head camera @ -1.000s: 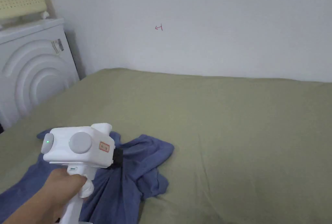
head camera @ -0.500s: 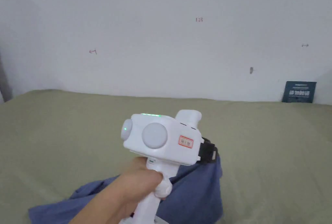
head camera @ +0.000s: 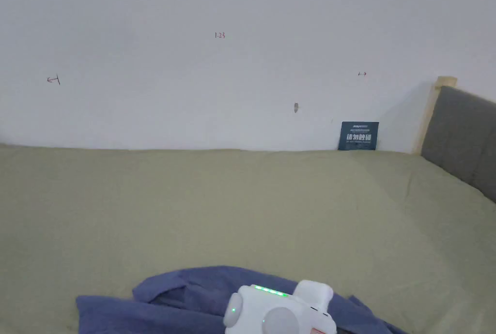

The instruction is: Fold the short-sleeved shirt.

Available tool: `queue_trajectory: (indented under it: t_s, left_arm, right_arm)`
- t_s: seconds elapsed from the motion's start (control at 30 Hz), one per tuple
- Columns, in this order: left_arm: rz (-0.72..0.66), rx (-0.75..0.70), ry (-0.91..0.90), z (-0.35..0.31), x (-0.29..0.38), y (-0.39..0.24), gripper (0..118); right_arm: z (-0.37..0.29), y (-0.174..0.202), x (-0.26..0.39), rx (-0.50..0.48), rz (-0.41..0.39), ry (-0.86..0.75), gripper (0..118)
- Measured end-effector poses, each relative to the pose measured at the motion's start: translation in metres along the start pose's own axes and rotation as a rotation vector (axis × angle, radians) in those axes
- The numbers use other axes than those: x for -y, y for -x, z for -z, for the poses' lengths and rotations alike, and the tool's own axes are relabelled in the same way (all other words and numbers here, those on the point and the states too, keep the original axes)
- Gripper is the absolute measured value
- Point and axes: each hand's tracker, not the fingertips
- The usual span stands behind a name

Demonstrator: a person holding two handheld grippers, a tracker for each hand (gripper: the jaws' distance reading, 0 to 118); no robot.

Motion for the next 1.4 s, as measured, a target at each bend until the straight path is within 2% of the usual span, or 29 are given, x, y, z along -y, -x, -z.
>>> queue_trajectory:
  t_s: [0.07,0.17,0.3,0.33,0.37,0.4,0.43,0.47,0.5,0.53,0.6,0.77,0.83,1.0,1.03,1.07,1.1,1.13,1.17,1.27,1.33,1.4]
  left_arm:
    - [-0.058,-0.053,-0.059,-0.045,0.004,0.019,111]
    - [-0.082,-0.217,-0.257,-0.133,0.020,0.040,110]
    - [-0.135,-0.509,-0.523,-0.242,0.061,0.042,105]
    - [-0.134,-0.580,-0.616,-0.264,0.078,0.039,95]
    - [-0.128,-0.654,-0.692,-0.285,0.094,0.034,78]
    - [-0.116,-0.741,-0.728,-0.299,0.108,0.030,51]
    - [-0.123,-0.827,-0.758,-0.307,0.120,0.027,8]
    - [-0.134,-0.885,-0.790,-0.315,0.133,0.026,1]
    - [-0.151,-0.939,-0.797,-0.321,0.145,0.025,0]
    - [-0.179,-0.930,-0.812,-0.323,0.155,0.025,0]
    - [-0.238,-0.883,-0.787,-0.328,0.170,0.033,0]
    - [-0.311,-0.889,-0.721,-0.323,0.169,0.061,0]
    - [-0.306,-0.868,-0.686,-0.315,0.154,0.074,0]
    - [-0.306,-0.749,-0.419,-0.281,0.073,0.145,1]
    - [-0.314,-0.706,-0.347,-0.269,0.051,0.168,8]
    - [-0.315,-0.670,-0.291,-0.256,0.035,0.189,23]
    - [-0.339,-0.613,-0.296,-0.242,0.026,0.212,52]
    - [-0.389,-0.577,-0.225,-0.229,0.015,0.233,96]
    - [-0.419,-0.617,-0.109,-0.208,0.008,0.252,111]
    - [-0.457,-0.658,0.079,-0.168,0.000,0.293,111]
    - [-0.480,-0.635,0.108,-0.150,0.002,0.292,110]
    - [-0.576,-0.583,0.109,-0.140,0.008,0.296,109]
  right_arm:
    - [0.006,0.007,-0.004,-0.026,0.002,-0.019,0]
    - [0.021,0.022,-0.013,-0.081,0.001,-0.046,0]
    - [0.036,0.044,-0.025,-0.148,0.022,-0.083,0]
    - [0.039,0.050,-0.027,-0.159,0.029,-0.085,0]
    - [0.042,0.055,-0.028,-0.164,0.034,-0.088,0]
    - [0.045,0.060,-0.028,-0.172,0.036,-0.087,0]
    - [0.046,0.064,-0.028,-0.179,0.037,-0.083,0]
    - [0.047,0.068,-0.027,-0.192,0.041,-0.079,0]
    - [0.048,0.072,-0.025,-0.202,0.042,-0.075,0]
    - [0.048,0.075,-0.023,-0.204,0.041,-0.068,0]
    - [0.047,0.080,-0.018,-0.223,0.039,-0.056,0]
    - [0.053,0.087,-0.012,-0.228,0.015,-0.034,0]
    - [0.058,0.087,-0.012,-0.228,0.009,-0.022,0]
    - [0.075,0.083,-0.012,-0.212,-0.007,0.008,0]
    - [0.079,0.081,-0.011,-0.211,-0.011,0.013,0]
    - [0.083,0.080,-0.009,-0.204,-0.019,0.019,0]
    - [0.086,0.078,-0.008,-0.197,-0.028,0.029,0]
    - [0.088,0.076,-0.007,-0.195,-0.030,0.038,0]
    - [0.091,0.073,-0.005,-0.192,-0.026,0.051,0]
    - [0.095,0.066,0.000,-0.176,-0.015,0.093,0]
    - [0.096,0.063,0.004,-0.157,-0.030,0.113,0]
    - [0.099,0.058,0.009,-0.147,-0.037,0.129,0]
